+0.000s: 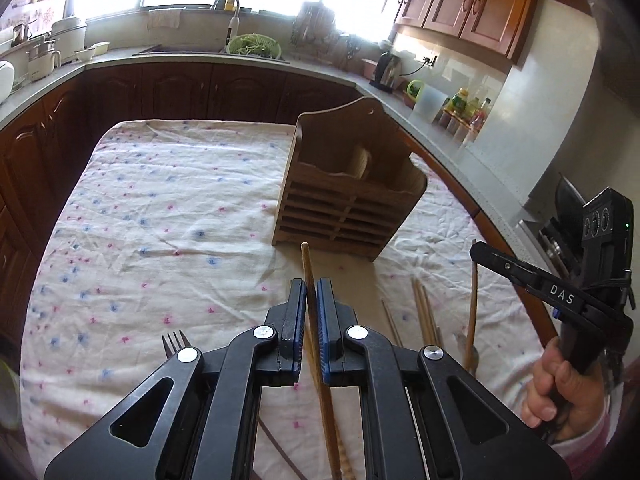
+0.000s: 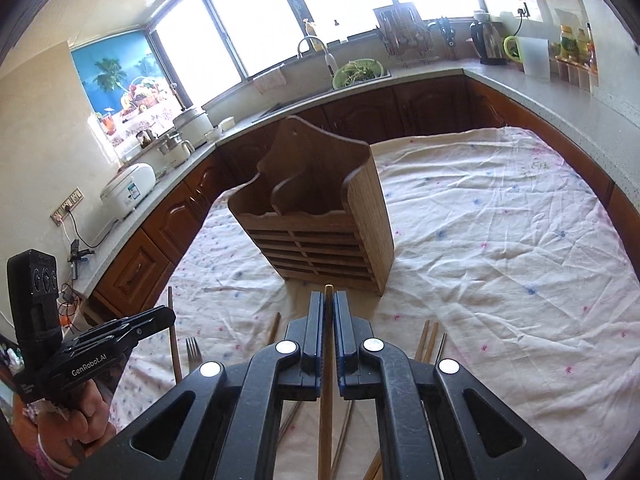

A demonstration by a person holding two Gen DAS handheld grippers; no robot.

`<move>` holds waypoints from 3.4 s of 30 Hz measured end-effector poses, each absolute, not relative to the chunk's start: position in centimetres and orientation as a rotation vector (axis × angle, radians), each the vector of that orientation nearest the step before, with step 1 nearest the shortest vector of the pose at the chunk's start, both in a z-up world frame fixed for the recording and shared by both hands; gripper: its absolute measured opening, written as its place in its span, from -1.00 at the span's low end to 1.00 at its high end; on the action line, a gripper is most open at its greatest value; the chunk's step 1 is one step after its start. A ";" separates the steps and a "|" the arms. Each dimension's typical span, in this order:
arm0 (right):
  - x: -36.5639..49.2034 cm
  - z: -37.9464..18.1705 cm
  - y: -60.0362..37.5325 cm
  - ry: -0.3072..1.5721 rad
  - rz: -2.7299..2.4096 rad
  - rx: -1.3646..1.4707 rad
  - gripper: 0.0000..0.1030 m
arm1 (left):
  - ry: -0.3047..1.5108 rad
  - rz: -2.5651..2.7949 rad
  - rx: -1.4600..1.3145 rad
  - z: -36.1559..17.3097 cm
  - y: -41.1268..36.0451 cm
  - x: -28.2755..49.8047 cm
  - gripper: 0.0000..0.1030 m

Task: Organize utensils
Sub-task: 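Lift both held chopsticks into the wooden holder and open both tools, then withdraw both tools from the holder back toward the loose utensils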

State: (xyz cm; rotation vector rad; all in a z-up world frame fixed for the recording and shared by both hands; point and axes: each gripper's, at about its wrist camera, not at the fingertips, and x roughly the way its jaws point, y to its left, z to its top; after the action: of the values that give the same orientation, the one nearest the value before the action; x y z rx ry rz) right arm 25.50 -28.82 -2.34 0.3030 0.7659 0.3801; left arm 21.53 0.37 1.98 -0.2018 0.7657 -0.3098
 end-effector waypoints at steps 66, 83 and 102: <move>36.9 5.9 -32.5 0.383 0.261 0.410 -0.91 | 0.302 -0.208 -0.314 10.7 2.3 34.7 -0.91; 37.8 2.4 -32.3 0.441 0.255 0.453 -0.87 | 0.401 -0.196 -0.297 5.6 0.8 36.9 -0.89; 34.5 2.4 -34.6 0.443 0.252 0.535 0.93 | 0.449 -0.125 -0.324 5.6 3.0 32.5 0.65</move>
State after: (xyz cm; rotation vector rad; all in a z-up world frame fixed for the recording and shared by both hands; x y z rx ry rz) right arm 34.46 -34.62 2.39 0.5355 0.4434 0.2520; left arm 32.53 2.96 5.62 -0.3244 0.4495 -0.1253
